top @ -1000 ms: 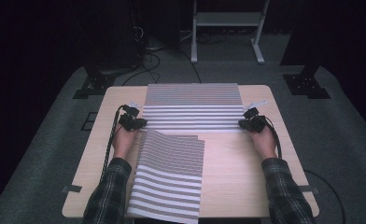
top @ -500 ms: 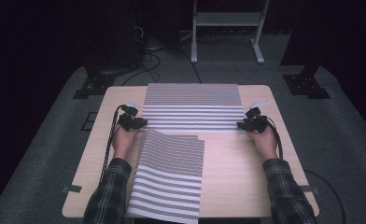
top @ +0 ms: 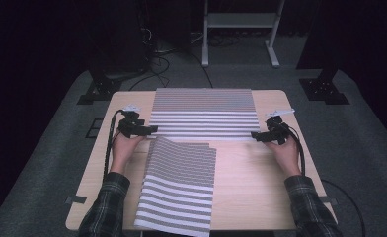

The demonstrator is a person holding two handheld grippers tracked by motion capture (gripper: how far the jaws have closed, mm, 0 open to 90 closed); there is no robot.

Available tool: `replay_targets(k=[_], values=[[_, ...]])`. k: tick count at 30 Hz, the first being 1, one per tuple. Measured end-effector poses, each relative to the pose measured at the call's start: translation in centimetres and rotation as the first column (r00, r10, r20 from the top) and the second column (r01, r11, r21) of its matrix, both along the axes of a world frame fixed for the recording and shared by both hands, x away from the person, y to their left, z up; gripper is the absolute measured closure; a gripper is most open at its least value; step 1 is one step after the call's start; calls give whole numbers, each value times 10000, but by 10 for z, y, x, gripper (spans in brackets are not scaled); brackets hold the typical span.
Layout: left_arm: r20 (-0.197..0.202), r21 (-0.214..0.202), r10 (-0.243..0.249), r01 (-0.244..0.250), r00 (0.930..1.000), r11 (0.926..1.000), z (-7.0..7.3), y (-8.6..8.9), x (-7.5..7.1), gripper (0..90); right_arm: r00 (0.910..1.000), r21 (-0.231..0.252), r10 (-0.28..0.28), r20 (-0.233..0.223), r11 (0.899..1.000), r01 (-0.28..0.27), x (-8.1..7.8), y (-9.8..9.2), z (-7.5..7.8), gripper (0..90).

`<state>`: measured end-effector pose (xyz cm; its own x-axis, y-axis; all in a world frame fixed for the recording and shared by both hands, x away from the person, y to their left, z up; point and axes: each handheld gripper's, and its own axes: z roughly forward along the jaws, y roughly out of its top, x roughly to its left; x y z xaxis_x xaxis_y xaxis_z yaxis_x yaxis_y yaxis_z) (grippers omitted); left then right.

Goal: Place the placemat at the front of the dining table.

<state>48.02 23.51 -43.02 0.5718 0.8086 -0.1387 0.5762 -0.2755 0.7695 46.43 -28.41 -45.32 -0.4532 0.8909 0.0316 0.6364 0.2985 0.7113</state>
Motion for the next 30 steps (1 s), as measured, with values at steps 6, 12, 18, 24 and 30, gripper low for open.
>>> replay_targets(k=[6, 12, 18, 24, 30], values=[[18, 492, -241, 240, 9997, 9985, 6, -7, -13, 48, 10000, -22, 57, 22, 10000, -57, -10, -1, 7, 92], [-92, 549, -358, 363, 9993, 9978, 8, -9, -23, 0, 9996, 164, 149, 255, 9997, -153, -19, -4, 14, 90], [88, 848, -418, 409, 9991, 9956, 11, -7, -42, 0, 9985, 194, 287, 455, 9994, -296, -34, -6, 18, 89], [210, 828, -446, 427, 9988, 9956, 12, -2, -59, 0, 9971, 340, 335, 678, 9988, -358, -50, -10, 25, 89], [413, 887, -534, 496, 9977, 9948, 16, 1, -78, 0, 9955, 275, 466, 823, 9984, -490, -67, -14, 26, 89]])
